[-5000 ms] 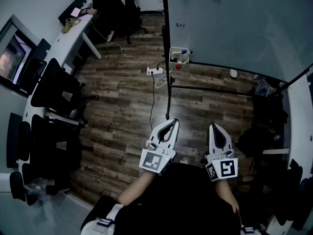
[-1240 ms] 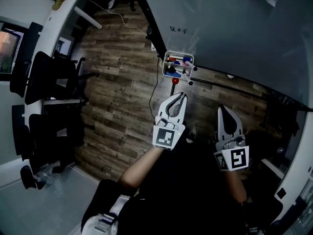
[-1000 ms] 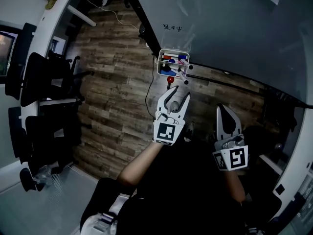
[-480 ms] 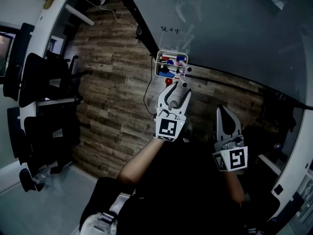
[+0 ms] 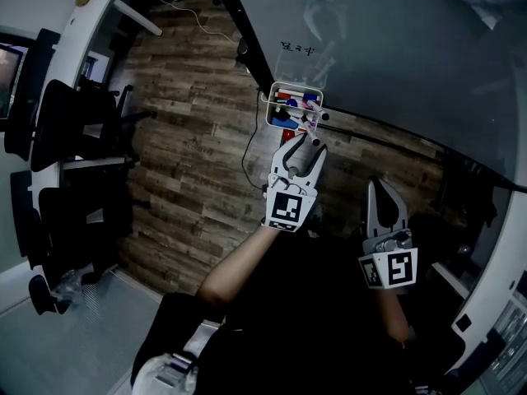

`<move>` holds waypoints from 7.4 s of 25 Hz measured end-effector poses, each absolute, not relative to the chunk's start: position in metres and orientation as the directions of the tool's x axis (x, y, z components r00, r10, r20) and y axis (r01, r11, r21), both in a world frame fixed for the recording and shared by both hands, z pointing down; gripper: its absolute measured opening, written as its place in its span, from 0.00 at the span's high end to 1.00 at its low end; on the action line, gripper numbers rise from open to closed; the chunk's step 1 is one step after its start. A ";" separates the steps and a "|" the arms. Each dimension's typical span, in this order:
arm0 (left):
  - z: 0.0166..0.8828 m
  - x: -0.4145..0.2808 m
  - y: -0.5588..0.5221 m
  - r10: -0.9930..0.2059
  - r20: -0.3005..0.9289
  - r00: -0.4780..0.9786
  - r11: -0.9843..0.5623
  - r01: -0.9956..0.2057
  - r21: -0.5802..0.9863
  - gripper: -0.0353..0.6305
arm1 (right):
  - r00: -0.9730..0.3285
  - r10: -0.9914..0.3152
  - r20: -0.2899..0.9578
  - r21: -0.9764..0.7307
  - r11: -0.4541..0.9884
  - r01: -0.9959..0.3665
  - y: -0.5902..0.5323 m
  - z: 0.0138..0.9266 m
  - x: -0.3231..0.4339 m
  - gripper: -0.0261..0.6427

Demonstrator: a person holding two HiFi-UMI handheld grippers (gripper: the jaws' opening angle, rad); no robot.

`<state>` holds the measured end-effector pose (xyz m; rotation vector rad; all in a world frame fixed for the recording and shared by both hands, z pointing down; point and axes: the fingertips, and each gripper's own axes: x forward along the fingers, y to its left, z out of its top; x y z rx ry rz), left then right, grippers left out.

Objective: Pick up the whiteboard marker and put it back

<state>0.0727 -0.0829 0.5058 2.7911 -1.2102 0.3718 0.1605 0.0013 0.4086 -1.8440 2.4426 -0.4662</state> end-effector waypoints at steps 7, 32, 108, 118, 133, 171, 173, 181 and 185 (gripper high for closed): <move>0.507 0.071 -0.085 -0.710 0.247 0.659 -0.685 -0.728 -0.028 0.72 | -0.287 -0.947 0.142 -0.261 0.243 -0.934 0.000 0.409 0.160 0.94; 0.490 0.053 -0.084 -0.742 0.193 0.642 -0.661 -0.749 -0.049 0.83 | -0.311 -0.941 0.130 -0.256 0.271 -0.928 -0.001 0.406 0.146 0.94; 0.368 -0.011 0.026 -0.837 0.024 0.547 -0.546 -0.837 0.043 0.84 | -0.386 -0.922 0.038 -0.222 0.369 -0.903 0.046 0.382 0.127 0.94; 0.370 -0.016 0.024 -0.836 0.029 0.548 -0.547 -0.836 0.035 0.84 | -0.387 -0.921 0.041 -0.224 0.369 -0.902 0.043 0.383 0.124 0.94; 0.378 -0.026 0.001 -0.835 0.042 0.549 -0.547 -0.835 0.056 0.84 | -0.384 -0.921 0.065 -0.217 0.362 -0.906 0.022 0.387 0.116 0.94; 0.406 -0.037 -0.089 -0.810 0.081 0.581 -0.574 -0.813 0.095 0.83 | -0.329 -0.934 0.139 -0.229 0.293 -0.928 -0.050 0.407 0.106 0.94; 0.408 -0.037 -0.092 -0.810 0.083 0.581 -0.574 -0.813 0.097 0.83 | -0.325 -0.935 0.143 -0.230 0.288 -0.930 -0.053 0.408 0.107 0.94; 0.419 -0.038 -0.103 -0.806 0.100 0.584 -0.575 -0.812 0.104 0.84 | -0.325 -0.931 0.165 -0.234 0.283 -0.930 -0.062 0.415 0.105 0.94; 0.424 -0.038 -0.107 -0.803 0.110 0.586 -0.577 -0.810 0.106 0.83 | -0.328 -0.928 0.176 -0.235 0.284 -0.930 -0.066 0.418 0.103 0.94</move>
